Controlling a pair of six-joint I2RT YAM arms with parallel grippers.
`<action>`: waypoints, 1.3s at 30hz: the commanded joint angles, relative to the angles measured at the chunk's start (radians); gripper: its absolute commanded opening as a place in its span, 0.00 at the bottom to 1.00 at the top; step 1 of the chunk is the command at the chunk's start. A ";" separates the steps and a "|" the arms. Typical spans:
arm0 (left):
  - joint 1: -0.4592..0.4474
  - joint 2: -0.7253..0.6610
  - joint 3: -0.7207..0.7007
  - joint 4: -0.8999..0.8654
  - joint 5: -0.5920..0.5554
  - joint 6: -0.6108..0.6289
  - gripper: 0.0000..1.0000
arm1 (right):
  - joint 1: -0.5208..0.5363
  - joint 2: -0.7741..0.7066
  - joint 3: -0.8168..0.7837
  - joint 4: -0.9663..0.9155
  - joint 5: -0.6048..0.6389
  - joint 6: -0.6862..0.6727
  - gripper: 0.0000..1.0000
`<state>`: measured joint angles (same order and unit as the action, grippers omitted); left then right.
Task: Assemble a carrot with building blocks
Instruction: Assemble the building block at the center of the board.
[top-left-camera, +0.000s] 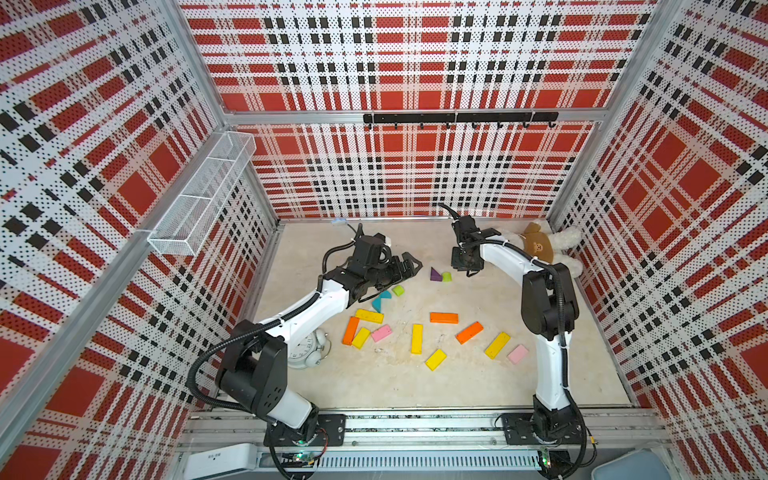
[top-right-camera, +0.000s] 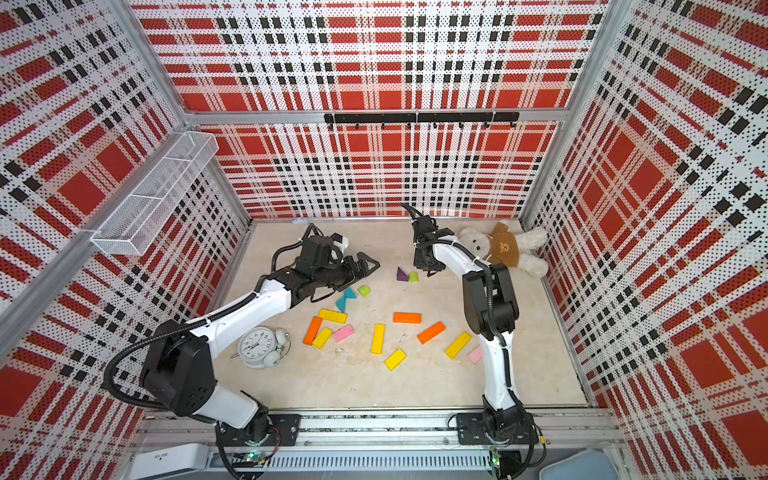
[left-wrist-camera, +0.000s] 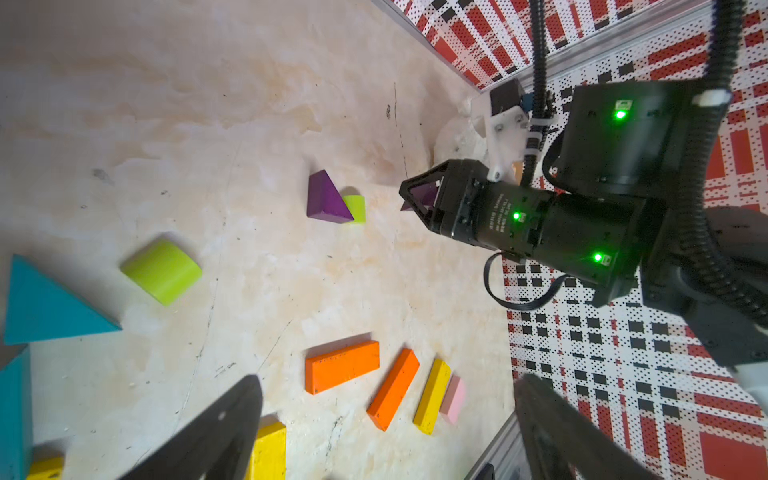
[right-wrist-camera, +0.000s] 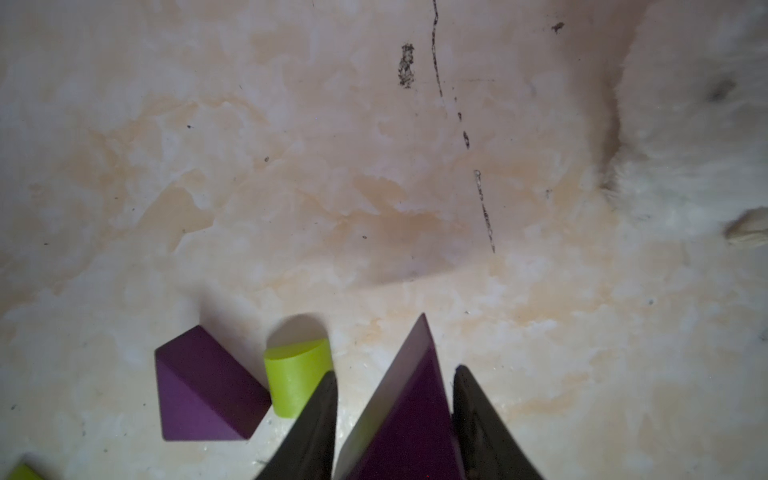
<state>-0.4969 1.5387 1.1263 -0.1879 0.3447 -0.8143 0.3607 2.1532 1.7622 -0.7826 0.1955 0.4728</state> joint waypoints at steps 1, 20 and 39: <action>0.008 0.000 0.010 0.011 0.002 0.010 0.97 | 0.001 0.040 -0.010 0.046 -0.007 0.036 0.40; 0.012 0.012 0.010 0.012 0.007 0.006 0.97 | -0.001 0.060 -0.069 0.079 -0.059 0.054 0.47; 0.012 0.011 0.010 0.005 -0.005 0.010 0.97 | -0.001 -0.022 -0.070 0.060 -0.089 0.044 0.53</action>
<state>-0.4885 1.5425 1.1263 -0.1875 0.3439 -0.8135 0.3603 2.1784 1.6951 -0.7284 0.1154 0.5167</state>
